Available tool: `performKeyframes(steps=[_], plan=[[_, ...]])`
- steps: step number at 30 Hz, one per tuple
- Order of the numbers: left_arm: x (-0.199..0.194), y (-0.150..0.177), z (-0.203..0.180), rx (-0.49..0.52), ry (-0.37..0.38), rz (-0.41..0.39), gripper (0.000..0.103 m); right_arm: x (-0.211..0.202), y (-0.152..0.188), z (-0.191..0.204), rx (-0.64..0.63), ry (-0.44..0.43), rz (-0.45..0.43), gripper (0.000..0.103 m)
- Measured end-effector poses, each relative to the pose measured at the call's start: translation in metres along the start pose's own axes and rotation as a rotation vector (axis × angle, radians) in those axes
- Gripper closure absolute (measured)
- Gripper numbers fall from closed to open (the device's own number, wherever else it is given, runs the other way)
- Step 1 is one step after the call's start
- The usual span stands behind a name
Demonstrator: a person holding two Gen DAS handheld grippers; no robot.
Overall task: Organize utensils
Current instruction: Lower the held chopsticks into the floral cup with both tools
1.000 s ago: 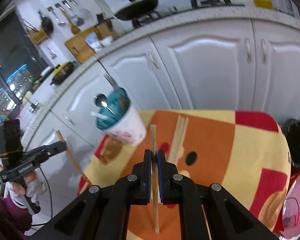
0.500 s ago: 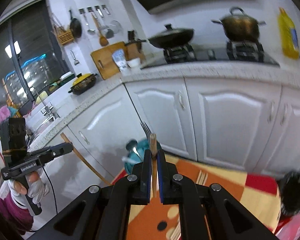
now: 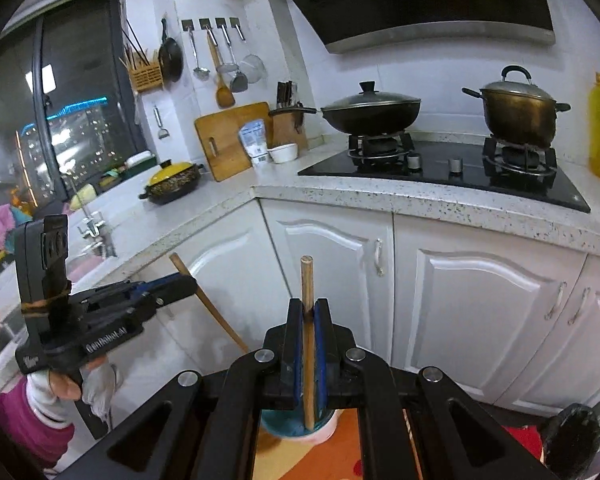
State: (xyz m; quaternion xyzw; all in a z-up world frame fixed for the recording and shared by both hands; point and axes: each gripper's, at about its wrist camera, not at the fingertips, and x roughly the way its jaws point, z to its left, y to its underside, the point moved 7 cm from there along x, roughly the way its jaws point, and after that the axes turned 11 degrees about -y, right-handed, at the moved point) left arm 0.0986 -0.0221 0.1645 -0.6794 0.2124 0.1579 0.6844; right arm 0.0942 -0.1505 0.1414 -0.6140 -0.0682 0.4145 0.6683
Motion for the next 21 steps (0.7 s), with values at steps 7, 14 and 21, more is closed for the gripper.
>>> performKeyframes(steps=[7,14,21], plan=[[0.058,0.031,-0.002,-0.015,-0.034,0.095,0.097,0.058,0.038,-0.028,0.070,-0.004,0.092,0.098],[0.085,0.051,-0.007,-0.020,-0.033,0.154,0.097,0.087,0.066,-0.056,0.156,-0.017,0.142,0.098],[0.095,0.061,-0.013,-0.014,-0.044,0.162,0.097,0.104,0.076,-0.058,0.158,-0.020,0.162,0.098]])
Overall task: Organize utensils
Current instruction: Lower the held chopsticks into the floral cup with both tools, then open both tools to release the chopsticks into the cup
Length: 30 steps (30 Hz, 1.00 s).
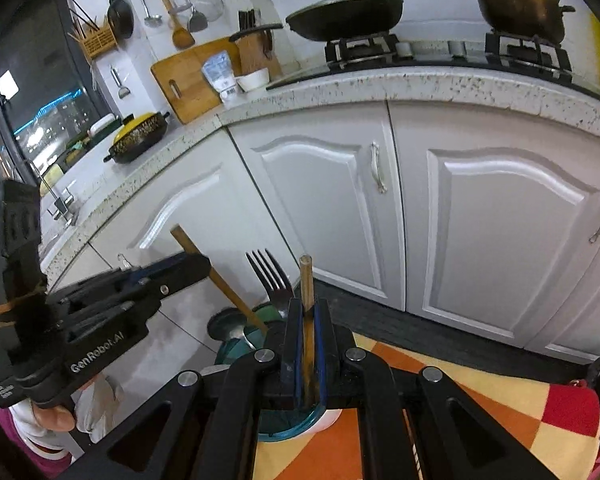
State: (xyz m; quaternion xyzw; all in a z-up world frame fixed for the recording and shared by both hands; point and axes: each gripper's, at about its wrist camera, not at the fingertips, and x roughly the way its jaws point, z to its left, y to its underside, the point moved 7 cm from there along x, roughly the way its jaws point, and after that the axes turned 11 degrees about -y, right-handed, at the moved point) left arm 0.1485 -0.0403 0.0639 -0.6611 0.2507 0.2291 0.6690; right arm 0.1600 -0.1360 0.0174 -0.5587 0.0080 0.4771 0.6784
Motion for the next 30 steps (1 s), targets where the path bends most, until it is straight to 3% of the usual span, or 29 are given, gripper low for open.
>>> performKeyframes(steps=[5,6,7,8,16,20,23,30], plan=[[0.001,-0.002,0.001,-0.014,0.004,0.010,0.097,-0.003,-0.002,-0.001,0.015,-0.004,-0.024,0.094],[0.001,-0.001,0.001,-0.017,0.005,0.012,0.097,-0.004,-0.003,-0.002,0.026,-0.012,-0.025,0.089],[0.001,-0.001,0.001,-0.019,0.007,0.014,0.097,-0.005,-0.003,-0.002,0.036,-0.020,-0.029,0.073],[0.000,-0.001,0.002,-0.021,0.010,0.016,0.097,-0.008,-0.004,-0.002,0.046,-0.028,-0.038,0.067],[-0.003,0.001,0.004,-0.026,0.011,0.033,0.093,-0.016,0.002,-0.005,0.059,-0.020,-0.037,0.067],[-0.007,0.001,0.007,-0.039,0.023,0.038,0.073,-0.021,0.008,-0.014,0.098,-0.015,-0.037,0.067],[-0.014,-0.001,0.010,-0.054,0.032,0.026,0.065,-0.030,0.011,-0.016,0.118,-0.021,-0.051,0.067],[-0.029,0.001,0.014,-0.074,0.039,0.024,0.065,-0.049,0.023,-0.018,0.137,-0.017,-0.064,0.066]])
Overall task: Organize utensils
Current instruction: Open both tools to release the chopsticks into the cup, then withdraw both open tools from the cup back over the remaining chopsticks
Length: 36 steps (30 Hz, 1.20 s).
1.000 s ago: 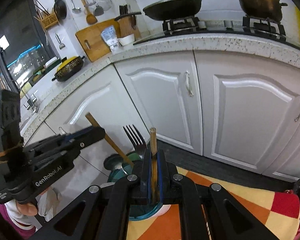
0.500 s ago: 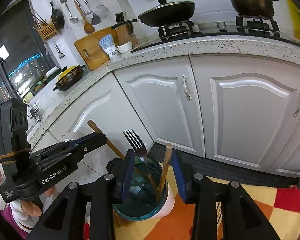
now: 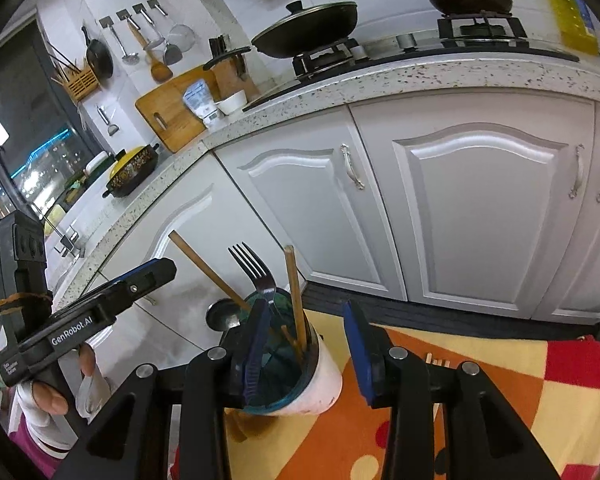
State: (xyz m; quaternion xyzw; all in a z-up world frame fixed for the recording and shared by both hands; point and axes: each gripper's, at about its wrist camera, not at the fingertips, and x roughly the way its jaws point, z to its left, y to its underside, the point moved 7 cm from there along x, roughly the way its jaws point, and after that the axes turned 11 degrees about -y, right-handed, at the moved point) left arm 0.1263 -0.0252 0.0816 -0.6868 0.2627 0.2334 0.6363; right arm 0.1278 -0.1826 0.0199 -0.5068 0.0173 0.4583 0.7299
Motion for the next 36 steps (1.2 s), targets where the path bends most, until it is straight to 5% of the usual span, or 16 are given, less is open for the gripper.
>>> performKeyframes(steps=[21,28,36], plan=[[-0.036,0.076,-0.050,0.141,-0.025,-0.004,0.063,-0.034,0.095,-0.043,0.078,0.165,0.088,0.062],[-0.032,0.103,-0.056,0.136,-0.009,0.042,0.063,-0.018,0.141,-0.100,0.104,0.345,0.167,0.062],[-0.019,0.131,-0.067,0.132,0.014,0.123,0.063,0.014,0.156,-0.122,0.139,0.338,0.232,0.062]])
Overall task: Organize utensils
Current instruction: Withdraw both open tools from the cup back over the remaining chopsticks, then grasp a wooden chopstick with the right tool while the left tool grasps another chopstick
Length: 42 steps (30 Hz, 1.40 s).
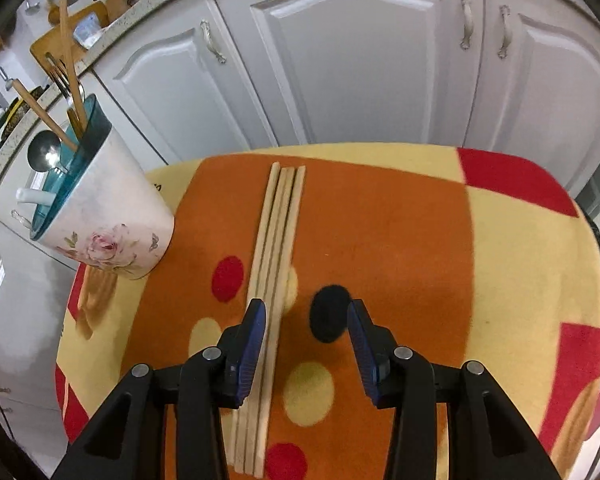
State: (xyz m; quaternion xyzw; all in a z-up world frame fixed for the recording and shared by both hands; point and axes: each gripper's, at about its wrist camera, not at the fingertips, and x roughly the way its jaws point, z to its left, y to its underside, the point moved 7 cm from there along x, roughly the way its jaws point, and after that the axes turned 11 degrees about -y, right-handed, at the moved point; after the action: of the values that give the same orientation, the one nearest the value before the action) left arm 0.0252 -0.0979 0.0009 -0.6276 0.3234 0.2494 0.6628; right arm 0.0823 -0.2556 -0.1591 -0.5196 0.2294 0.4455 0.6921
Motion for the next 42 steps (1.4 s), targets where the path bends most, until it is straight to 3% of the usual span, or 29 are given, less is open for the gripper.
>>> performKeyframes(steps=[5,9,13,16,22,26,29,32,37,39,40,42], plan=[[0.008,0.005,-0.010,0.010,0.017,0.021,0.063,0.017,0.004,0.003,-0.045,0.054,0.047,0.062],[0.014,0.007,-0.012,0.011,0.021,0.038,0.063,0.013,0.005,-0.005,-0.054,0.053,0.024,0.062],[0.021,0.012,-0.014,0.012,0.025,0.056,0.063,0.001,0.005,-0.030,-0.008,0.142,0.006,0.062],[0.028,0.018,-0.020,0.019,0.035,0.073,0.063,-0.005,0.006,-0.040,0.042,0.105,-0.003,0.062],[0.043,0.028,-0.037,0.040,0.058,0.117,0.063,-0.003,0.005,-0.023,-0.012,0.038,0.010,0.062],[0.049,0.030,-0.037,0.045,0.051,0.133,0.063,0.002,0.003,-0.029,-0.024,0.056,0.023,0.078],[0.053,0.032,-0.035,0.048,0.041,0.142,0.063,-0.005,-0.003,-0.032,0.039,-0.023,0.000,0.079],[0.060,0.034,-0.036,0.041,0.039,0.159,0.063,-0.008,-0.006,-0.036,0.029,0.000,-0.005,0.079],[0.068,0.038,-0.048,0.049,0.053,0.175,0.063,0.009,-0.015,-0.030,0.021,-0.046,0.032,0.079],[0.072,0.039,-0.054,0.051,0.060,0.182,0.063,0.015,-0.019,-0.032,0.004,-0.022,0.027,0.083],[0.075,0.039,-0.057,0.048,0.067,0.187,0.063,0.017,-0.023,-0.033,-0.004,-0.009,0.030,0.090],[0.082,0.039,-0.063,0.040,0.084,0.194,0.063,0.011,-0.024,-0.038,-0.009,-0.005,0.025,0.091]])
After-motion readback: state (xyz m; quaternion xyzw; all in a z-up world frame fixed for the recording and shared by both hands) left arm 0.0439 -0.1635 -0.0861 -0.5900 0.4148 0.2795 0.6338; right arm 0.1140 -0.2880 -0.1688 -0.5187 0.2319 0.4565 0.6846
